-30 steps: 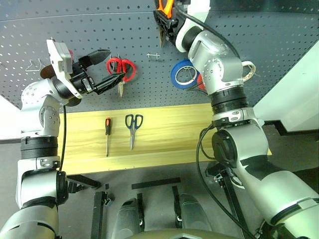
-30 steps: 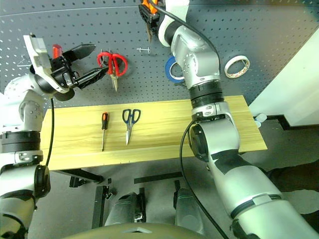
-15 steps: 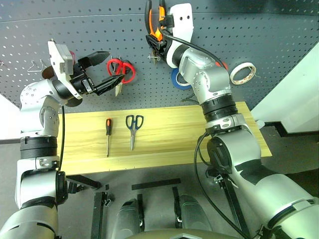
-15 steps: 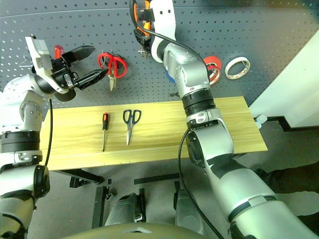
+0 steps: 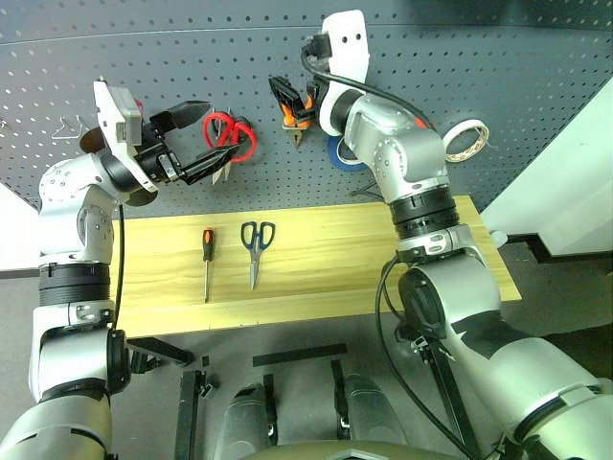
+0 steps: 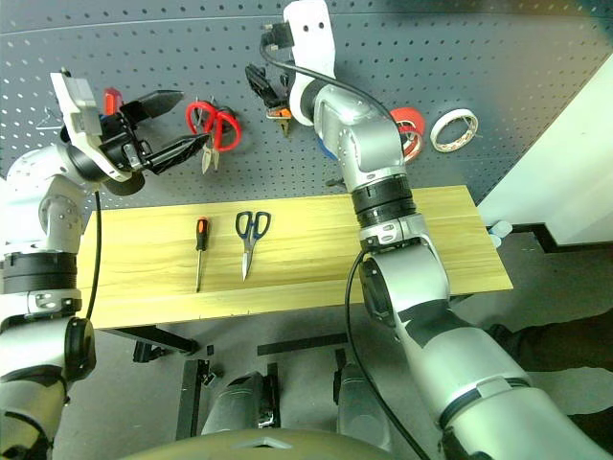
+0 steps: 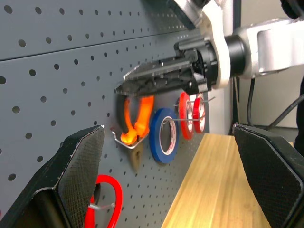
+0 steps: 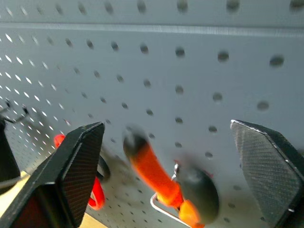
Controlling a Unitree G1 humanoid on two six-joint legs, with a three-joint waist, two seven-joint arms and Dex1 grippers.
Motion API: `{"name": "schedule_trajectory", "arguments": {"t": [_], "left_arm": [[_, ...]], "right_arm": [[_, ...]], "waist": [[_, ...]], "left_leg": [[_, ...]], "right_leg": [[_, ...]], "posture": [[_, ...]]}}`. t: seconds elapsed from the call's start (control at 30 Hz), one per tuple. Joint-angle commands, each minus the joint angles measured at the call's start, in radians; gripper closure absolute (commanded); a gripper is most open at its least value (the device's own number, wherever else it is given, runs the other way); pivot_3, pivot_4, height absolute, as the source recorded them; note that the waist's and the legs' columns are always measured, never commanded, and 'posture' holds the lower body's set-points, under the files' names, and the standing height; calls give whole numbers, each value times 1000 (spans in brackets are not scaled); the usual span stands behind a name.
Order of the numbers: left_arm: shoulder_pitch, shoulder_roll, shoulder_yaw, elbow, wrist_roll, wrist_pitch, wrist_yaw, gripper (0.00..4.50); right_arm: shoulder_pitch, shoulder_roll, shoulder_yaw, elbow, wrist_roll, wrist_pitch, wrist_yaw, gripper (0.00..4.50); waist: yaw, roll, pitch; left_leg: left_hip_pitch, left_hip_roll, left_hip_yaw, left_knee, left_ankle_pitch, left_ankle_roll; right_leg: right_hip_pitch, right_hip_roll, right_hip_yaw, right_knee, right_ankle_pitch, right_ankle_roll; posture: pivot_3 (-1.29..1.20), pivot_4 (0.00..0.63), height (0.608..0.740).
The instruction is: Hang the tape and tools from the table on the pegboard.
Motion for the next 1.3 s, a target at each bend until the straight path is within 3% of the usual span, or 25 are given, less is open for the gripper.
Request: {"name": "schedule_trajectory", "arguments": {"t": [0.03,0.2,0.43,0.63,0.77,0.93,1.13,1.3], "left_arm": [[-19,12,14,-18,-9,-1,4,0],[-14,20,23,-25,-11,11,21,0],[25,34,34,-61,-16,21,33,0],[153,94,61,-165,-65,119,13,0],[236,138,72,-222,-86,176,1,0],[407,194,94,-318,-91,217,-5,0],[551,163,118,-444,-90,256,118,0],[596,54,-6,-575,48,347,405,0]], "right_arm": [[-15,-11,-18,-113,36,23,15,34],[10,-40,-32,-211,71,76,38,34],[128,-200,-29,-430,170,238,196,34],[313,-465,44,-615,289,370,514,34],[398,-566,99,-677,325,389,639,34],[457,-574,164,-688,312,419,642,34],[509,-539,196,-668,281,383,608,34],[592,-578,185,-607,249,161,743,34]], "waist": [[0,0,0],[0,0,-2],[11,0,-10],[10,1,-13],[11,1,-13],[18,1,-13],[64,1,-13],[103,1,-13]], "left_leg": [[0,0,0,0,0,0],[0,0,0,0,0,0],[0,0,-1,1,0,0],[1,0,-1,0,0,0],[3,0,0,0,0,0],[10,1,1,-1,-1,1],[18,1,0,0,-3,5],[18,0,0,1,-6,10]], "right_leg": [[0,0,0,0,0,0],[0,0,0,0,0,0],[1,0,0,0,0,0],[2,0,0,0,0,0],[2,0,1,0,0,0],[7,0,5,0,0,0],[17,0,6,-4,0,0],[20,0,6,-5,0,0]], "posture": [[18,78,732],[20,72,732],[24,73,732],[22,83,732],[22,91,732],[31,110,732],[59,125,732],[70,144,732]]}}
